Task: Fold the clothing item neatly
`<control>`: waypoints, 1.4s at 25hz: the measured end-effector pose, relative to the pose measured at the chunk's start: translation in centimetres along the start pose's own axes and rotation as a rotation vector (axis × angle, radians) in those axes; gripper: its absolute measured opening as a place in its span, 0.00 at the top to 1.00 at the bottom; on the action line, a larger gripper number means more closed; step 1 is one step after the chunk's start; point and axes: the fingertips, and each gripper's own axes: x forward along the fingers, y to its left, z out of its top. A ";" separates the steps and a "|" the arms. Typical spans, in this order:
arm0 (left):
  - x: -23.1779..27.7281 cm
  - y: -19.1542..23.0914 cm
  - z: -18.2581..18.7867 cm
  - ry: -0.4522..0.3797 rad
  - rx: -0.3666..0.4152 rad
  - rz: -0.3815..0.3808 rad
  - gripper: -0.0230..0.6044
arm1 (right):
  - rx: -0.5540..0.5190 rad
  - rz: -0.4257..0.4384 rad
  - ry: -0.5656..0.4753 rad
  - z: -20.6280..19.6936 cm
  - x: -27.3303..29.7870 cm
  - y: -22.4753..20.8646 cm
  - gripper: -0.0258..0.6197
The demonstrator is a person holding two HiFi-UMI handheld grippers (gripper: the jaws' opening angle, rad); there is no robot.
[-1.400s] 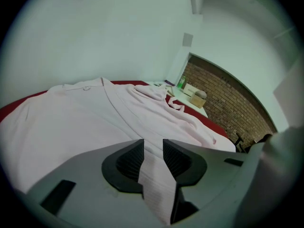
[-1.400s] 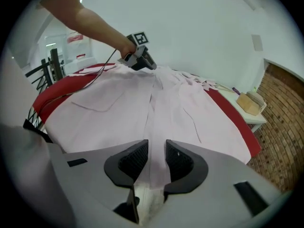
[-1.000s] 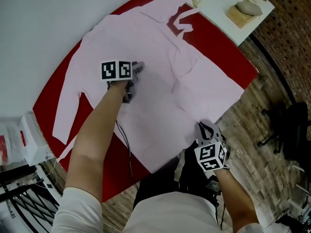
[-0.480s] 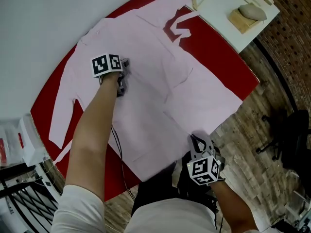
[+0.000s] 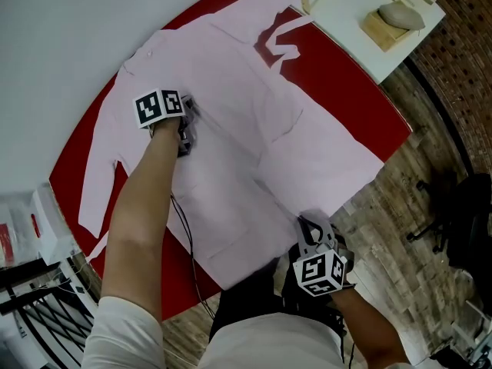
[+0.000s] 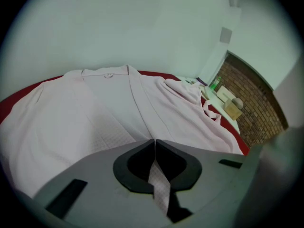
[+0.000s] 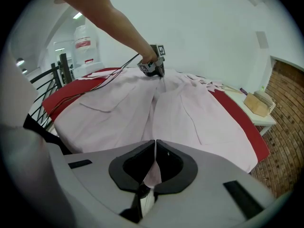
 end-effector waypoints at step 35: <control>-0.9 2.3 3.6 -0.088 -0.020 -0.072 0.95 | -0.053 0.019 0.018 -0.2 -0.2 0.6 0.93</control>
